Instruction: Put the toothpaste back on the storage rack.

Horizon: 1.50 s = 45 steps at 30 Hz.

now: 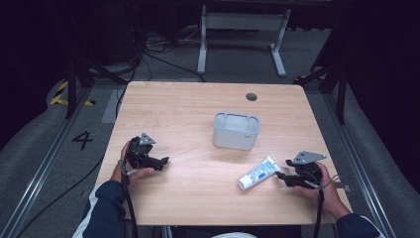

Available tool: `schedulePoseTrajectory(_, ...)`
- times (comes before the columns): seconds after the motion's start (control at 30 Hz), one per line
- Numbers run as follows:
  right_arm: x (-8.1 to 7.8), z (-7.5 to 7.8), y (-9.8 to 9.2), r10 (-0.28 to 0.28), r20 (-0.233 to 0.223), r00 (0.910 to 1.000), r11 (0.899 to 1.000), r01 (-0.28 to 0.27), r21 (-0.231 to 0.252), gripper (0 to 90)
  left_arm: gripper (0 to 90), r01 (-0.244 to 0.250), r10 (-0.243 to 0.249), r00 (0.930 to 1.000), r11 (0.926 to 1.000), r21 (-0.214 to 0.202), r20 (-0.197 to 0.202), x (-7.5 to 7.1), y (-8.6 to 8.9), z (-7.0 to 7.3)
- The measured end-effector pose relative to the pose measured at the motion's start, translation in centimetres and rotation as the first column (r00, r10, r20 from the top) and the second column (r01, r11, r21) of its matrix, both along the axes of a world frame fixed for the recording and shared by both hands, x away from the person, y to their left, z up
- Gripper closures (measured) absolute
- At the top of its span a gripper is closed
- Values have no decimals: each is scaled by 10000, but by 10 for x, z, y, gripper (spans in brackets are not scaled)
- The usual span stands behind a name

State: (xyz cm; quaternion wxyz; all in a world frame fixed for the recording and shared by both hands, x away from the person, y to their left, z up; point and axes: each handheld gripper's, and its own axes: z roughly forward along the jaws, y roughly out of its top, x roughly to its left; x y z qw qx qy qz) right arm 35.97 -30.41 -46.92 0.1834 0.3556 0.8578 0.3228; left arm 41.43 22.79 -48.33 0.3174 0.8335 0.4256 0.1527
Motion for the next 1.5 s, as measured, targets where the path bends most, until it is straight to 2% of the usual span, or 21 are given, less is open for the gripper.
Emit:
schedulePoseTrajectory(0.9, 22, 0, 19, -178, 168, 9997, 9998, 179, -60, 381, 2, 108, -108, 9999, 9999, 55, 5, 0, 1, 0)
schedulePoseTrajectory(0.93, 22, 0, 21, -186, 79, 9998, 9998, 185, 8, 381, 1, 107, -107, 9999, 9999, 53, 3, 0, 1, 0)
schedulePoseTrajectory(1.03, 24, 0, 25, -55, 90, 9999, 9999, 56, -94, 381, 1, 107, -107, 9999, 9999, 53, 4, 0, 1, 0)
schedulePoseTrajectory(1.5, 29, 4, 44, 504, -72, 9987, 9987, -504, -7, 383, 1, 107, -107, 9999, 9999, 55, 6, 0, 1, 0)
